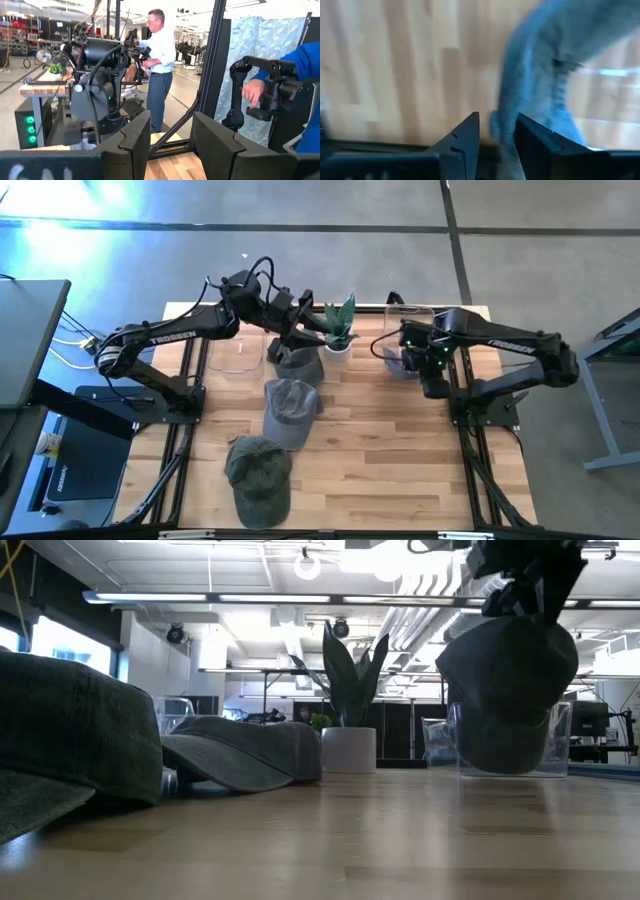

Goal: Pick & Place hat
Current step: Adjust the gray cap into the right bin

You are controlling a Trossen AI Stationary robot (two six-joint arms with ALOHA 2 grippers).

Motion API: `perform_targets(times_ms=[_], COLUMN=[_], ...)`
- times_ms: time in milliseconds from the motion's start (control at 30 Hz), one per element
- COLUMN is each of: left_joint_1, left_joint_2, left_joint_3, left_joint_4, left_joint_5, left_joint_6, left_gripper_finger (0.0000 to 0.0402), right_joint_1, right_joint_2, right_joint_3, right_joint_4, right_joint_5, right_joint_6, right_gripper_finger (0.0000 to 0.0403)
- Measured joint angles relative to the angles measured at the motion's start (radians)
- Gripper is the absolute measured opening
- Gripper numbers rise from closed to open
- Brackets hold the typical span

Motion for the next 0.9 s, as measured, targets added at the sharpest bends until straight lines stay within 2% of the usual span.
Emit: perform_targets(times_ms=[67, 167, 367, 533, 633, 833, 900], left_joint_1=[0.000, 0.000, 0.000, 0.000, 0.000, 0.000, 0.000], left_joint_2=[-0.002, -0.003, -0.002, -0.002, -0.002, -0.002, -0.002], left_joint_3=[0.000, 0.000, 0.000, 0.000, 0.000, 0.000, 0.000], left_joint_4=[0.008, 0.007, 0.007, 0.007, 0.007, 0.007, 0.006], left_joint_5=[0.001, 0.012, 0.011, 0.011, 0.011, 0.011, 0.011], left_joint_6=[-0.011, -0.011, -0.011, -0.011, -0.011, -0.011, -0.012], left_gripper_finger=[0.0143, 0.0143, 0.0143, 0.0143, 0.0143, 0.0143, 0.0143], right_joint_1=[-0.014, -0.049, -0.129, -0.215, -0.262, -0.283, -0.259], right_joint_2=[0.000, 0.000, 0.000, 0.000, 0.000, -0.001, -0.009], right_joint_3=[-0.022, -0.032, -0.034, -0.034, -0.034, -0.033, -0.033], right_joint_4=[0.018, 0.047, 0.077, 0.140, 0.196, 0.203, 0.185], right_joint_5=[0.054, 0.074, 0.084, 0.296, 0.409, 0.447, 0.404], right_joint_6=[-0.004, -0.005, -0.005, -0.007, -0.008, 0.019, 0.022], right_gripper_finger=[0.0115, 0.0097, 0.0009, 0.0022, 0.0011, 0.0010, 0.0008])
